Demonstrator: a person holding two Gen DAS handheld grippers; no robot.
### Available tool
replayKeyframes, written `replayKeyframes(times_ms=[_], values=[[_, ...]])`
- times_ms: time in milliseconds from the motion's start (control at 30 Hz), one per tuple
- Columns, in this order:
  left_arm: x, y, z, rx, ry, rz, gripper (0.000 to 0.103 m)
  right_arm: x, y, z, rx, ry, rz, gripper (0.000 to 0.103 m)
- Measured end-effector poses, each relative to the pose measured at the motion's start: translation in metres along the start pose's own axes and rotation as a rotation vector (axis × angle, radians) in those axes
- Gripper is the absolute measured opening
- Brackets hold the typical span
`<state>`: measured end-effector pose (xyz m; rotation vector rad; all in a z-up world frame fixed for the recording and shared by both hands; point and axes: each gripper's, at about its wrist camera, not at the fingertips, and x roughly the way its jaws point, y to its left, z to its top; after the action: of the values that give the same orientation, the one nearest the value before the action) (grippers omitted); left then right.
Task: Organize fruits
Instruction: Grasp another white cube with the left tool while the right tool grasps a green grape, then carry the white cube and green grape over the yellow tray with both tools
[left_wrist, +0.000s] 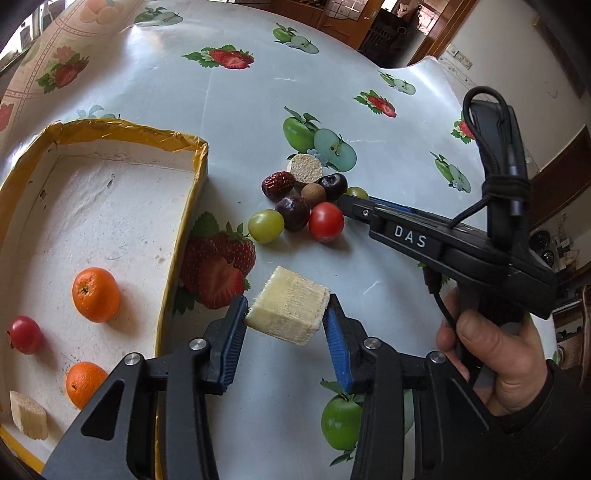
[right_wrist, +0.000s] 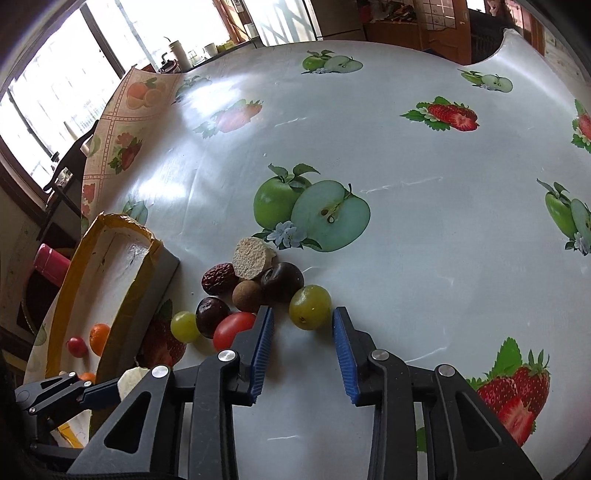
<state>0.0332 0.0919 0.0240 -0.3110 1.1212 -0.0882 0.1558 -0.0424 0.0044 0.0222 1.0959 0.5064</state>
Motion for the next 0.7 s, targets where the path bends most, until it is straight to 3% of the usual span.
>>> replayKeyframes(times_ms=[67, 700], values=[[-0.006, 0.004, -0.002, -0.017, -0.001, -0.013, 0.039, 0.001, -0.001, 0.001, -0.005, -0.017, -0.020, 0.023], [-0.056, 0.009, -0.024, -0.005, -0.060, 0.026, 0.039, -0.072, 0.020, -0.043, 0.008, -0.059, 0.026, 0.022]])
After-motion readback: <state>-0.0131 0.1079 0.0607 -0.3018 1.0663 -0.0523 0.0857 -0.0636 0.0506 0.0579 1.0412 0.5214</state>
